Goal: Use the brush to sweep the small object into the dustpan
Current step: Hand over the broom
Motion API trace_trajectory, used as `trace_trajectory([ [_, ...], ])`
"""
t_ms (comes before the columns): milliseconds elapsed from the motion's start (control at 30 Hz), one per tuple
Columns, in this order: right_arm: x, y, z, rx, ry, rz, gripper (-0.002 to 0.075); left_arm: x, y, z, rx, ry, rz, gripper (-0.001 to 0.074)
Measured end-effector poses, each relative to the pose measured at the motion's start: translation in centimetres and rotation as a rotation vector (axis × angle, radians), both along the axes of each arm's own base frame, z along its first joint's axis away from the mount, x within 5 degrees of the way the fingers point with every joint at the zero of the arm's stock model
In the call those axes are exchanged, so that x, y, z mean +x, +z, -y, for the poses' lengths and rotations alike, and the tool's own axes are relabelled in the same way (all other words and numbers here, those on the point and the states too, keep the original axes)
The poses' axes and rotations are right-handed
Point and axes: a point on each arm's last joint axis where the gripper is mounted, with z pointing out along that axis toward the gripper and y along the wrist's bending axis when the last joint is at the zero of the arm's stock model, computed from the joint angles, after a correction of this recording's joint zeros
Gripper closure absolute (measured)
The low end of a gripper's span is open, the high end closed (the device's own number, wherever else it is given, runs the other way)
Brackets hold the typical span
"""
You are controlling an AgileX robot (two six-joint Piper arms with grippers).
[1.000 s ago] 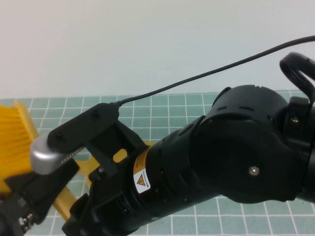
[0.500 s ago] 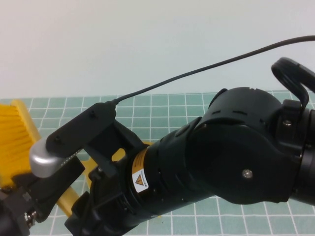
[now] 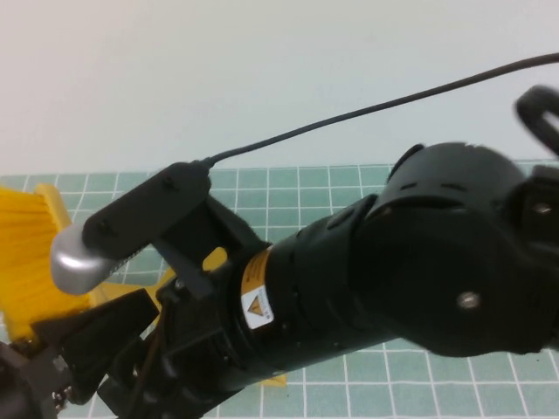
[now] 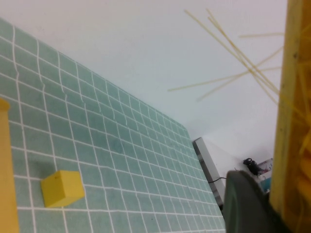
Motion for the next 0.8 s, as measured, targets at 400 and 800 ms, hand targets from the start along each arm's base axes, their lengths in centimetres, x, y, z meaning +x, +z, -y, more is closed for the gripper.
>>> trace_trajectory([
  [400,6.4,2.0,8.4,-0.075,-0.096,-0.106,0.0344,-0.2,0.1,0.2,-0.086,-0.032,-0.074,0.0735],
  [800,8.7,-0.2,9.9,0.131,0.190,-0.388,0.0456,-0.9,0.3,0.8,-0.118,-0.129,-0.080,0.0735],
])
